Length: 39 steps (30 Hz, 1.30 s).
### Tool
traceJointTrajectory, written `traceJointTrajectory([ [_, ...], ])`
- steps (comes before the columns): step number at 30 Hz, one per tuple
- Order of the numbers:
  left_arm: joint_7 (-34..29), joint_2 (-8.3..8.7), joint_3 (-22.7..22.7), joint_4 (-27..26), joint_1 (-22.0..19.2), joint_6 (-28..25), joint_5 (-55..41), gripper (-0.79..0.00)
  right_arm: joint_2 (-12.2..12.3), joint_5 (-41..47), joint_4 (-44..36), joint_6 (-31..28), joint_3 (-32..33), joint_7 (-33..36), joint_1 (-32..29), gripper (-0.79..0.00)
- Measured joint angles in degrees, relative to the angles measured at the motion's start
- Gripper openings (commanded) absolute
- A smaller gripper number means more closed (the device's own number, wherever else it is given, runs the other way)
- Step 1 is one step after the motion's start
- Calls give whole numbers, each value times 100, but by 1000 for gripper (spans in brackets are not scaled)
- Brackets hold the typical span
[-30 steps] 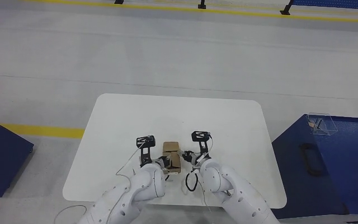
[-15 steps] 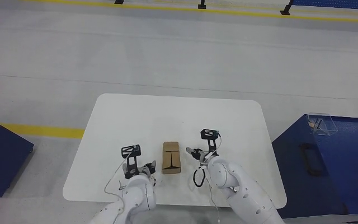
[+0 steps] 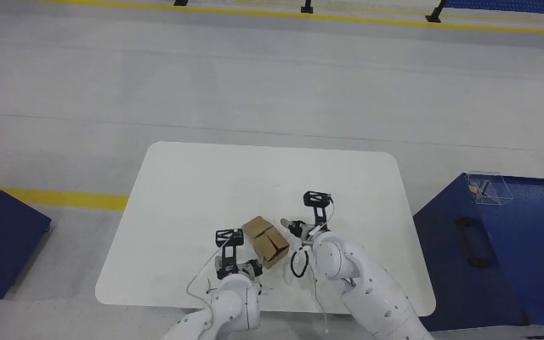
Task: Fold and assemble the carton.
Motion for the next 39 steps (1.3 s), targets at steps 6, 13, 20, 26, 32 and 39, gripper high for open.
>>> traceJointTrajectory([
  [6, 63, -322, 355, 453, -378, 63, -90, 0, 47, 218, -270, 33, 513, -175, -164, 0],
  [13, 375, -608, 508, 955, -619, 344, 71, 0, 84, 575, -518, 16, 972, -203, -420, 0],
  [20, 374, -609, 489, 965, -600, 364, 181, 0, 81, 596, -495, 18, 978, -225, -427, 0],
  [26, 1021, -520, -318, 13, 66, 253, -416, 0, 43, 962, -421, -43, 1114, -409, -459, 0],
  [32, 1941, -473, -1215, -914, 958, -287, -1377, 0, 23, 1050, -421, -107, 1160, -525, -506, 0],
  [39, 3231, -607, -1790, -1028, 1394, -1204, -3245, 0, 12, 1069, -405, -108, 1135, -552, -508, 0],
])
